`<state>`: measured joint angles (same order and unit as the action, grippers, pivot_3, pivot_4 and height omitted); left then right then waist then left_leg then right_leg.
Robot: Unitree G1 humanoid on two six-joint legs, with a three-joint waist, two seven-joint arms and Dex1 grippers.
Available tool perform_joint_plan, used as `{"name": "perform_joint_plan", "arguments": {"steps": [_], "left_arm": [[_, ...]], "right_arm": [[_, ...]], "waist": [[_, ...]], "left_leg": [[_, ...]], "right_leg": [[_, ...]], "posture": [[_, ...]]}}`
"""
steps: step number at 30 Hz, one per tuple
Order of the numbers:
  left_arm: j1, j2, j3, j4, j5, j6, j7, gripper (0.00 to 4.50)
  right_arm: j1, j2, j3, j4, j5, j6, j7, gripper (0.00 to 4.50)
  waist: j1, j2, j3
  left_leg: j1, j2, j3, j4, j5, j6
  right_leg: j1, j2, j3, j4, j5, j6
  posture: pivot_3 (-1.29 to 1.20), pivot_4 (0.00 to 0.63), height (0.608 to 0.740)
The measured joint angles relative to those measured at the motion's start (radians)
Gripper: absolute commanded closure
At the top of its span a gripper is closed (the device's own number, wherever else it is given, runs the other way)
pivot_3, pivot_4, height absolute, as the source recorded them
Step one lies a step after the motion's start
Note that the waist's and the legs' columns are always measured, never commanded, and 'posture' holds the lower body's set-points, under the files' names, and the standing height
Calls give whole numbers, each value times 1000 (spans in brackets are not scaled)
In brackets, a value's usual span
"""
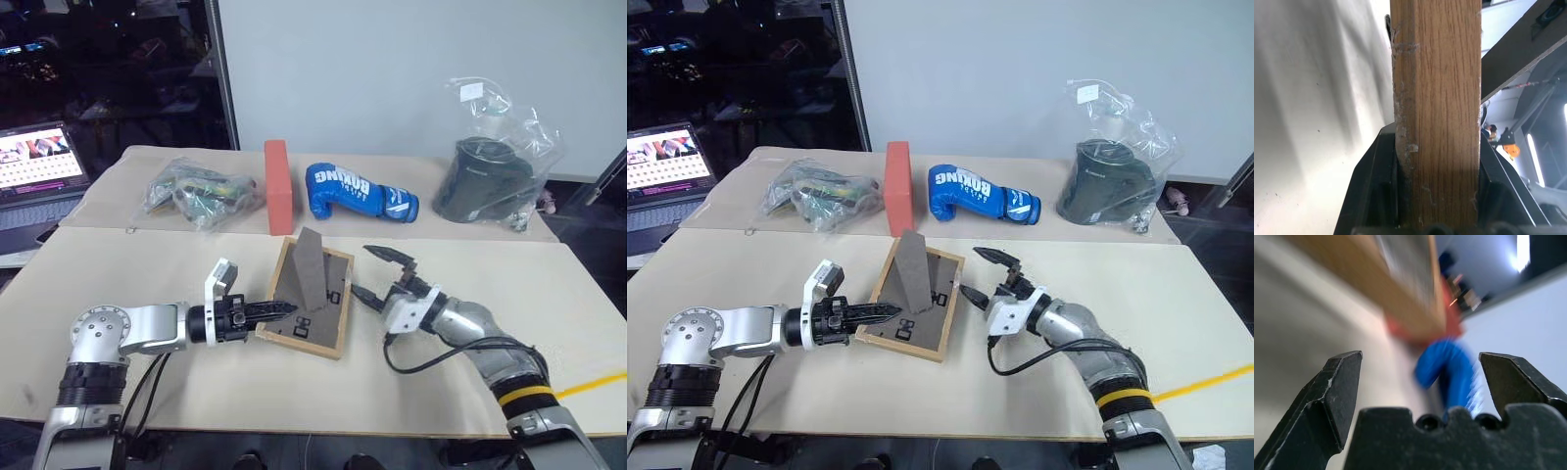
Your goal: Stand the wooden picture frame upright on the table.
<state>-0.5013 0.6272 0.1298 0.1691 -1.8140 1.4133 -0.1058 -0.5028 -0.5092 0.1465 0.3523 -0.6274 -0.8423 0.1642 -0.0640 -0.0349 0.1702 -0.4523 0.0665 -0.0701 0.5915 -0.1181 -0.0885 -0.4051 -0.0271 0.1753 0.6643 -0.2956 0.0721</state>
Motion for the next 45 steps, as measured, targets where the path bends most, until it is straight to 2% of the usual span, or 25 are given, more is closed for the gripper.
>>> {"name": "perform_joint_plan", "arguments": {"steps": [3,6,12,13,21,22,25,28,32,34,36,37,38,42,45], "left_arm": [[0,2,-20,-6,-40,-21,20,3341],[7,10,-29,-41,-72,-49,34,3341],[44,36,-32,-96,-129,-98,37,3341],[49,44,-33,-94,-142,-100,34,3341],[94,110,-30,-171,-143,-141,-2,3341],[104,120,-26,-186,-135,-145,-18,2341],[133,234,68,-276,-35,-142,-140,1285],[168,321,144,-290,37,-126,-254,94],[212,398,206,-294,142,-124,-413,0],[259,436,260,-328,254,-173,-506,0],[325,432,299,-389,455,-338,-601,0],[342,427,302,-405,507,-383,-630,0],[357,423,305,-420,547,-420,-653,0],[428,384,249,-499,744,-548,-688,0],[453,352,228,-525,810,-592,-695,0]], "right_arm": [[-3,1,7,-52,-134,-11,-135,39],[-11,0,33,-74,-196,-11,-214,810],[-28,-10,79,-60,-194,-25,-235,2805],[-37,-15,83,-60,-194,-33,-234,2886],[-62,-21,109,-59,-171,-50,-229,2917],[-64,-21,111,-64,-169,-51,-226,2917],[-57,-20,142,-42,-94,-73,-177,3195],[-56,-37,128,3,-46,-56,-163,3242],[-79,-46,117,31,-8,-55,-152,3243],[-99,-44,119,69,39,-55,-122,3244],[-131,-23,120,138,176,-19,-12,3244],[-140,-15,119,155,224,-2,24,3244],[-146,-5,119,165,266,14,65,3244],[-207,96,94,210,639,272,411,3247],[-250,120,35,228,785,456,534,3248]], "waist": [[0,0,0],[-1,0,0],[-3,0,0],[-4,0,0],[-6,0,0],[-7,0,0],[-9,-3,2],[-7,-2,2],[-7,-5,3],[-10,-5,4],[-15,-5,4],[-15,-5,5],[-15,-5,5],[-23,-5,6],[-23,-5,9]], "left_leg": [[1,0,0,0,0,0],[2,0,0,0,0,0],[2,0,0,0,0,0],[2,0,0,0,0,0],[6,0,-1,-1,0,0],[6,0,-1,-1,0,0],[7,1,-1,-1,0,0],[9,0,-1,0,0,0],[10,0,-1,-1,0,0],[10,0,-1,-1,0,0],[12,1,0,-2,0,0],[12,1,-1,-2,0,0],[12,1,-1,-2,0,0],[12,2,-1,-2,0,0],[12,2,-1,-2,0,0]], "right_leg": [[0,0,0,0,0,0],[2,0,0,0,0,0],[2,0,0,0,0,0],[3,0,0,1,0,0],[6,0,0,0,0,0],[6,0,0,0,0,0],[7,0,0,0,0,-1],[10,-1,0,-1,0,0],[10,0,-1,-1,-1,-1],[10,-1,-1,-1,-1,-2],[12,-1,-2,-1,-1,-3],[12,0,-2,-1,-1,-3],[12,0,-2,-1,-1,-3],[14,0,-3,-1,-1,-3],[14,0,-4,-1,-1,-3]], "posture": [[0,150,740],[0,150,740],[0,150,740],[0,150,740],[0,150,740],[0,150,740],[0,150,740],[0,150,740],[0,150,740],[0,150,740],[0,150,740],[0,150,740],[0,150,740],[0,150,740],[0,150,740]]}}
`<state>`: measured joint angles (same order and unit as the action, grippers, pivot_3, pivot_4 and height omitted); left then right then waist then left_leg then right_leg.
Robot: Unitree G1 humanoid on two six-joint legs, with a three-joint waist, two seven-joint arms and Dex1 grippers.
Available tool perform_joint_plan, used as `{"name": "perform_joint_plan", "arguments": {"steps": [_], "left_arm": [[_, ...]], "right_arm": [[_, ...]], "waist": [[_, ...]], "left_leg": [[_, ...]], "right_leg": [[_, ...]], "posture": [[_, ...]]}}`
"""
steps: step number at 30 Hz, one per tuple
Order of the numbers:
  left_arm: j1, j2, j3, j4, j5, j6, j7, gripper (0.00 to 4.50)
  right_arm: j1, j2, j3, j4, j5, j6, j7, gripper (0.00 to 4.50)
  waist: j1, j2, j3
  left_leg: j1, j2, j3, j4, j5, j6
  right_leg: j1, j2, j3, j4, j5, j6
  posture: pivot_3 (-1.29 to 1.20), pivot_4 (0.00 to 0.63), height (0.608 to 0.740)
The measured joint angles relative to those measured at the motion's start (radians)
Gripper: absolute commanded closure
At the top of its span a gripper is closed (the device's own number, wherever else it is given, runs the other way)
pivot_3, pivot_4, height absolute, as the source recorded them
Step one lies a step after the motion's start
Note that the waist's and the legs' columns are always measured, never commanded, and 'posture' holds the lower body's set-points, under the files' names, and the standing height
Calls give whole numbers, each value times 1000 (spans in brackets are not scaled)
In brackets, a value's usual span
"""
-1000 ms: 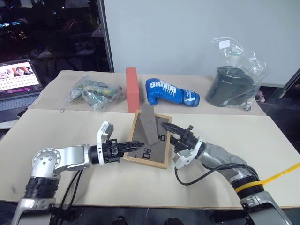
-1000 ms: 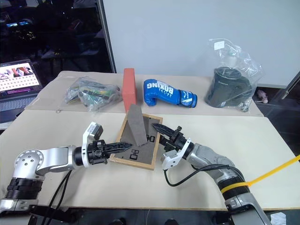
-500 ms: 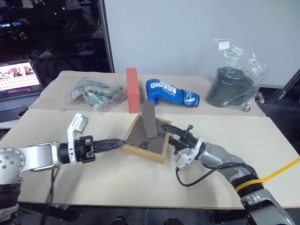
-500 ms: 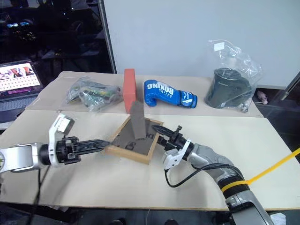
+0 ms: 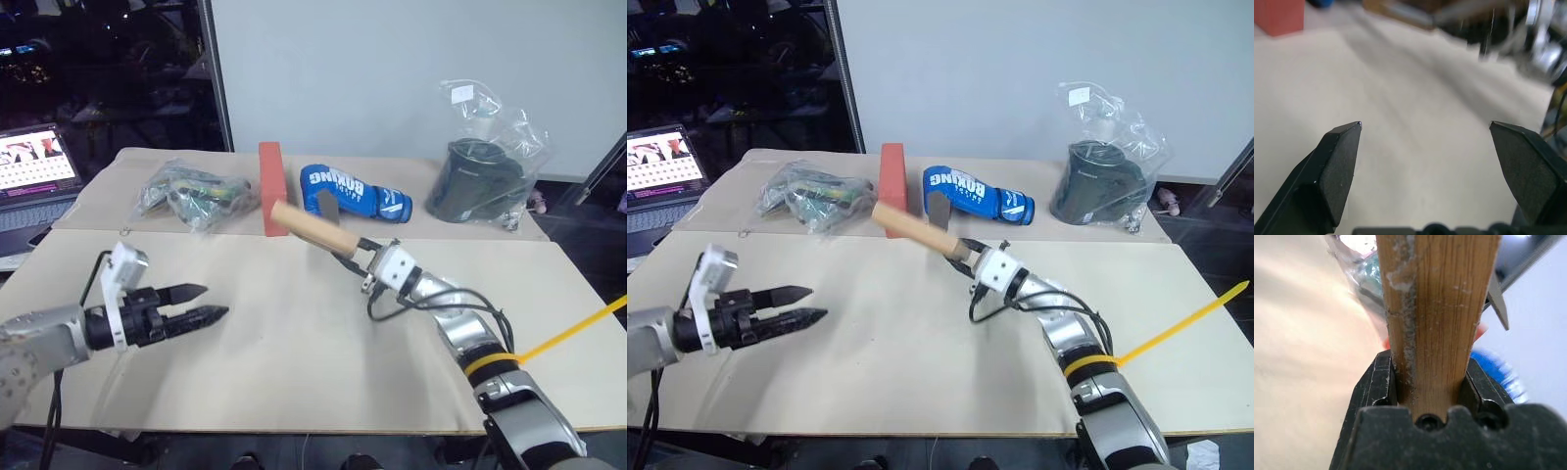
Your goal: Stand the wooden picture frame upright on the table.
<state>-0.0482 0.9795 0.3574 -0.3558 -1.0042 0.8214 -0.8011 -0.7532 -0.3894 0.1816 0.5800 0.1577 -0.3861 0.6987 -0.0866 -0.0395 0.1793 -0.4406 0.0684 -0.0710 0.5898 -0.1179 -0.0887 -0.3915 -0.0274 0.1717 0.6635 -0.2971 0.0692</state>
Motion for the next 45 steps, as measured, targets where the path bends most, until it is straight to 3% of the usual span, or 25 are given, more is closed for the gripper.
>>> {"name": "perform_joint_plan", "arguments": {"steps": [1,8,13,22,29,30,31,33,36,45], "left_arm": [[1,-16,-2,-3,43,-35,1,0],[-80,-94,-12,24,133,-94,55,0],[-185,-157,-14,75,225,-200,92,0],[-209,-179,-36,107,266,-244,27,0],[-231,-108,-104,163,251,-106,-75,0],[-233,-91,-109,172,247,-88,-102,0],[-240,-72,-117,182,240,-69,-132,0],[-261,-58,-126,196,229,-40,-177,0],[-274,-46,-152,213,229,-17,-225,0],[-319,-75,-196,262,285,-55,-268,0]], "right_arm": [[-42,2,-33,28,62,134,51,3248],[-96,-3,-119,155,149,525,159,3249],[-94,-5,-166,130,225,794,235,3252],[3,-9,-193,-59,291,1030,276,3261],[55,5,-203,-169,298,1083,229,3262],[61,6,-207,-184,300,1098,224,2256],[68,5,-214,-200,311,1127,218,2093],[92,7,-217,-223,338,1181,215,1302],[123,2,-218,-276,346,1227,209,458],[327,-183,-279,-522,402,1264,228,458]], "waist": [[1,0,1],[2,1,1],[-8,1,2],[-11,1,2],[-13,1,2],[-13,1,2],[-12,1,2],[-11,2,2],[-11,2,2],[-4,2,2]], "left_leg": [[0,0,0,0,0,0],[-1,0,0,0,0,0],[-2,0,0,0,0,0],[-2,0,0,0,0,1],[-2,0,-1,0,0,1],[-2,0,-1,0,0,1],[-2,0,-1,0,0,1],[-2,0,-1,0,0,1],[-3,0,-1,0,0,1],[-5,0,-1,0,0,1]], "right_leg": [[0,0,-1,0,0,0],[-2,0,-1,0,0,0],[-2,0,-1,1,0,0],[-2,0,-1,1,-2,3],[-2,1,-1,1,-4,6],[-2,1,-1,1,-4,6],[-2,1,-1,1,-4,6],[-2,1,-1,1,-4,6],[-3,1,-1,1,-4,6],[-5,1,-2,1,-4,6]], "posture": [[0,150,740],[0,150,740],[0,150,740],[0,150,740],[0,150,740],[0,150,740],[0,150,740],[0,150,740],[0,150,740],[0,150,740]]}}
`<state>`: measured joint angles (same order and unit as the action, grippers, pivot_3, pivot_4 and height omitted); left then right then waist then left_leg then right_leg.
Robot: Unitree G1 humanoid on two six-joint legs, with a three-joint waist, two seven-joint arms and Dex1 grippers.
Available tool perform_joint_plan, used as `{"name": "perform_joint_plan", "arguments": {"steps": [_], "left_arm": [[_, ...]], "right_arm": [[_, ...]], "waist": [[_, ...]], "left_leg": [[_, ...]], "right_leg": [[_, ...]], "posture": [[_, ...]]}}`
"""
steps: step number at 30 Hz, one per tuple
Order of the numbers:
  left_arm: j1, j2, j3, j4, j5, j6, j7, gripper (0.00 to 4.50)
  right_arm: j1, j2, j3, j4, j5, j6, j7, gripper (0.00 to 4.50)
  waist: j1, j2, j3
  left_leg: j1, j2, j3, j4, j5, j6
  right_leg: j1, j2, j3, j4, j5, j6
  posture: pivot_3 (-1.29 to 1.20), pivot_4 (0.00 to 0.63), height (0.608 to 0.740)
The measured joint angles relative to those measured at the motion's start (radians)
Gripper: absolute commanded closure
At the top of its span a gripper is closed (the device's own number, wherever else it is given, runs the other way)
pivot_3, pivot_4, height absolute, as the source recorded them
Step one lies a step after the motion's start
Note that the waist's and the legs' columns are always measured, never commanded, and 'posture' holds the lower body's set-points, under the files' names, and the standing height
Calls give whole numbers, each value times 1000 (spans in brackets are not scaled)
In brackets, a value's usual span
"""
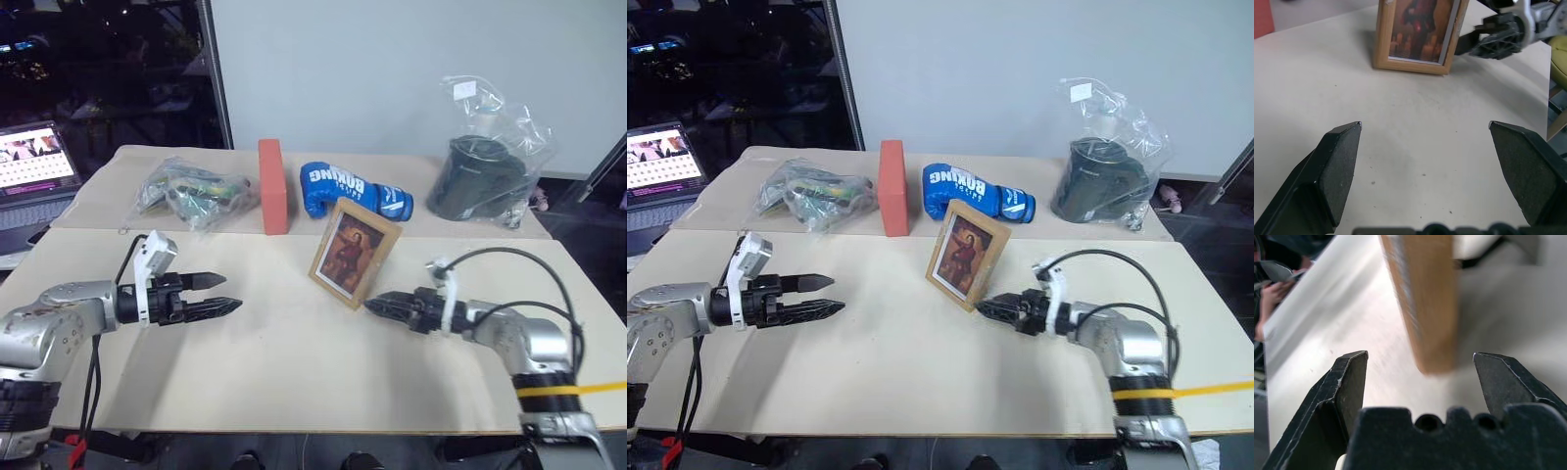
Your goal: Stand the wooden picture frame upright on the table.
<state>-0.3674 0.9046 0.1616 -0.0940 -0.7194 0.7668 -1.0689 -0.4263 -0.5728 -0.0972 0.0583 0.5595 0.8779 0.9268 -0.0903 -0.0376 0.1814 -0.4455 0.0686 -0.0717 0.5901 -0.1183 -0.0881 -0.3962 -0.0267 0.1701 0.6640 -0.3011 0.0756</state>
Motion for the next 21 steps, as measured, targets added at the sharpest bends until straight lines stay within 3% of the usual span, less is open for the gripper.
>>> {"name": "perform_joint_plan", "arguments": {"steps": [4,9,15,21], "left_arm": [[34,-65,-8,0,97,-129,51,0],[43,-160,-72,5,214,-238,143,0],[-28,-180,-103,24,248,-264,141,0],[-71,-183,-104,55,248,-253,135,0]], "right_arm": [[246,-192,-10,-124,-64,-242,184,458],[234,-201,-113,-242,-70,-401,171,458],[230,-191,-185,-275,-64,-369,10,458],[260,-192,-213,-364,-20,-300,-45,458]], "waist": [[16,1,1],[4,1,1],[20,1,1],[20,1,1]], "left_leg": [[0,0,1,1,-1,1],[4,0,1,2,0,3],[3,0,1,2,0,3],[2,0,1,2,0,3]], "right_leg": [[0,-1,0,-1,-1,1],[3,0,1,0,2,2],[4,0,1,-1,1,2],[4,0,1,-1,1,2]], "posture": [[0,150,740],[0,150,740],[0,150,740],[0,150,740]]}}
